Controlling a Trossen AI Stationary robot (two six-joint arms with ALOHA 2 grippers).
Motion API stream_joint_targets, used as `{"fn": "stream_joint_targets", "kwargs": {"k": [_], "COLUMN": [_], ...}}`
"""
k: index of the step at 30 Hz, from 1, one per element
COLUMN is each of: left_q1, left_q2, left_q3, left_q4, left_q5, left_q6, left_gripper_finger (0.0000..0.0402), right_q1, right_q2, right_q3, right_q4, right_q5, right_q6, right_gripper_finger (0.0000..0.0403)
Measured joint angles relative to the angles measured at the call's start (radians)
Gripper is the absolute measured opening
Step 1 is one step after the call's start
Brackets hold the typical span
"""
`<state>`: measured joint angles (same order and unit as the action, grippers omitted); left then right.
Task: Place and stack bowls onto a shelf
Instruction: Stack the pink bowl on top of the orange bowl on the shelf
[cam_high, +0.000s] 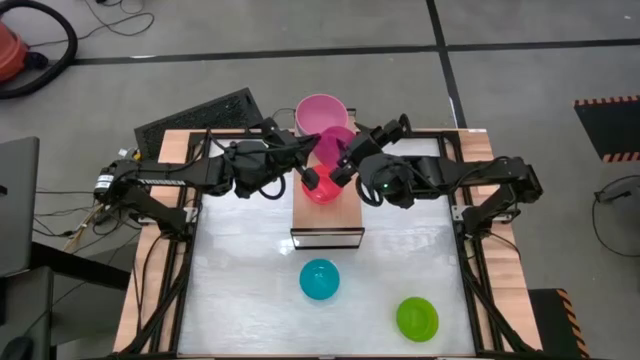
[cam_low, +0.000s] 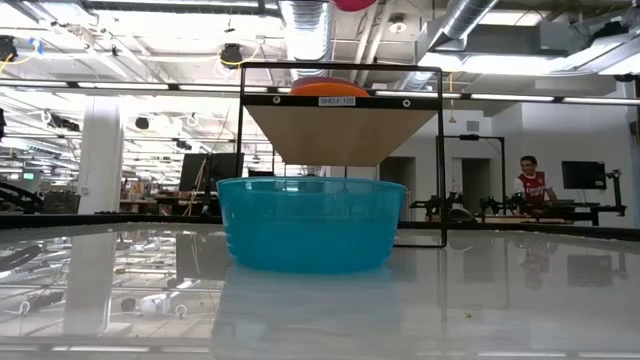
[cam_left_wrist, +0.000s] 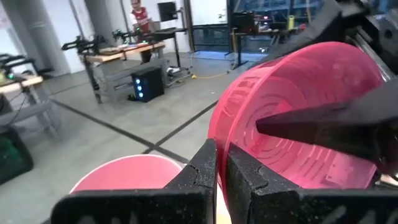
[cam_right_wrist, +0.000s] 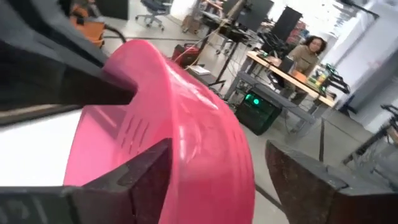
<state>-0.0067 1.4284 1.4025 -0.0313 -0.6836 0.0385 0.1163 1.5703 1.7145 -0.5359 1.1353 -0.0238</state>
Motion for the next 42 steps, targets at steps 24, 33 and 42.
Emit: {"fn": "stream_joint_targets", "kwargs": {"k": [24, 33, 42], "left_q1": [0.08, 0.213, 0.224], "left_q2": [-0.028, -0.018, 0.053], "left_q3": [0.069, 0.112, 0.113], "left_q4": [-0.377, -0.75, -0.783], "left_q5": [0.015, 0.305, 0.424], "left_q6": [-0.137, -0.594, -0.767], "left_gripper_finger": [0.0, 0.0, 0.0], "right_q1": [0.096, 0.183, 0.196], "right_q2": [-0.292, -0.406, -0.43], "right_q3": [0.001, 0.001, 0.001], "right_q4": [-0.012, -0.056, -0.076], "right_q5": [-0.66, -0.616, -0.585], "right_q6": [0.031, 0.08, 0.068], "right_gripper_finger": [0.0291, 0.0291, 0.0291]}}
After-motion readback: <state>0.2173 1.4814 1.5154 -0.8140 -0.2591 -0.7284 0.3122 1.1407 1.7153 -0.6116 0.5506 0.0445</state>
